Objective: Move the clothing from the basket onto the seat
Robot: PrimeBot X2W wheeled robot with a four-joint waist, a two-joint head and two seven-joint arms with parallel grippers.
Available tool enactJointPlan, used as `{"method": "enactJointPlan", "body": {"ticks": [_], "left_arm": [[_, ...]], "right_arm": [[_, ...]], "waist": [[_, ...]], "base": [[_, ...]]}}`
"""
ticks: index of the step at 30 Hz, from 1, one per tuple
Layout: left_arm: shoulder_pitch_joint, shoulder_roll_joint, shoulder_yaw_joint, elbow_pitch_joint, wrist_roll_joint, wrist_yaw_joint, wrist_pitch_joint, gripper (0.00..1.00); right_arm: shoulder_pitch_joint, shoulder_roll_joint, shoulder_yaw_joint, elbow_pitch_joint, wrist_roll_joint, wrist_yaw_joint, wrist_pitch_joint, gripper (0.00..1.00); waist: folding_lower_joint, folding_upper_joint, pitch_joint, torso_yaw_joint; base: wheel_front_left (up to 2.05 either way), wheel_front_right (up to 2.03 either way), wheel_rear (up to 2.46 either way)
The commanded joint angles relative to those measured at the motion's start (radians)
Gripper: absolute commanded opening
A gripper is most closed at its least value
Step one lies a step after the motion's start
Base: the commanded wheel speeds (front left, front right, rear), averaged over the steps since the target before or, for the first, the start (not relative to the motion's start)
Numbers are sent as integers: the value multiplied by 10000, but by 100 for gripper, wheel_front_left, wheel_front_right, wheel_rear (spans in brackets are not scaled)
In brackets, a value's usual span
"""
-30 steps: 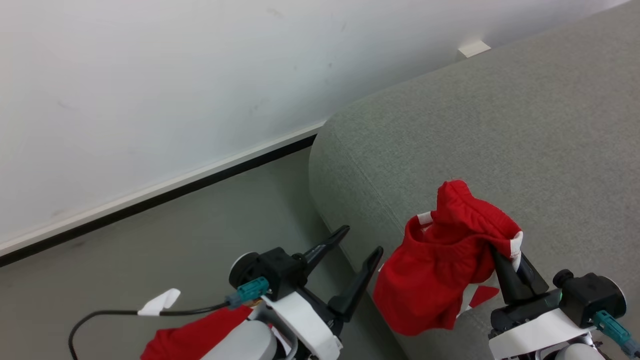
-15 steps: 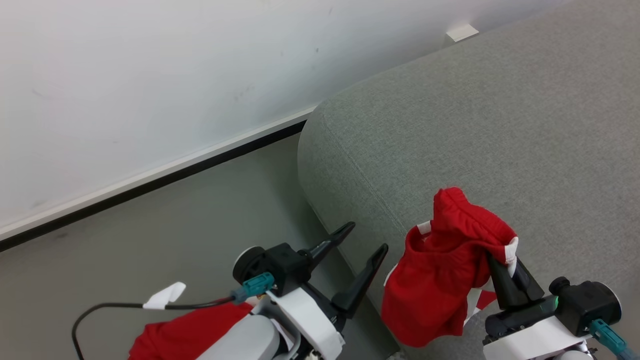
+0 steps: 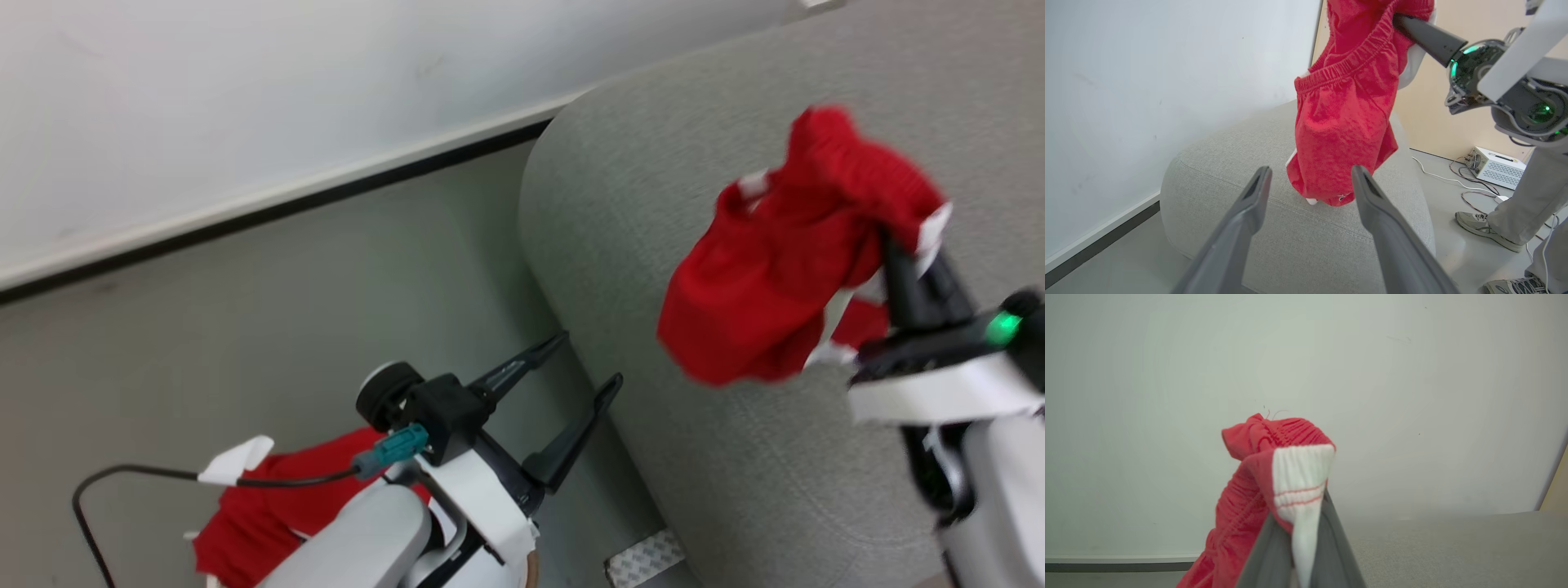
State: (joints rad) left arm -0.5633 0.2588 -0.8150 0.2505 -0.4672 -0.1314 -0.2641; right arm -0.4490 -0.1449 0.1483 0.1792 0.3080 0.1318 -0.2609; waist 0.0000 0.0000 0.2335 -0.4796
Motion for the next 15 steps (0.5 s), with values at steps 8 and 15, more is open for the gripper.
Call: {"method": "enactJointPlan", "body": {"ticks": [8, 15], "left_arm": [[-880, 638, -318, -787, 115, 4, 66, 100], [-1428, 1041, -476, -1581, 234, 5, 154, 100]], "right_arm": [[-2316, -735, -1441, 788, -343, -22, -21, 0], [-3914, -1579, -2565, 2035, -660, -23, 105, 0]], "waist": [[0, 0, 1682, 1256], [0, 0, 2756, 1862]], "base": [[0, 0, 0], [0, 0, 0]]}}
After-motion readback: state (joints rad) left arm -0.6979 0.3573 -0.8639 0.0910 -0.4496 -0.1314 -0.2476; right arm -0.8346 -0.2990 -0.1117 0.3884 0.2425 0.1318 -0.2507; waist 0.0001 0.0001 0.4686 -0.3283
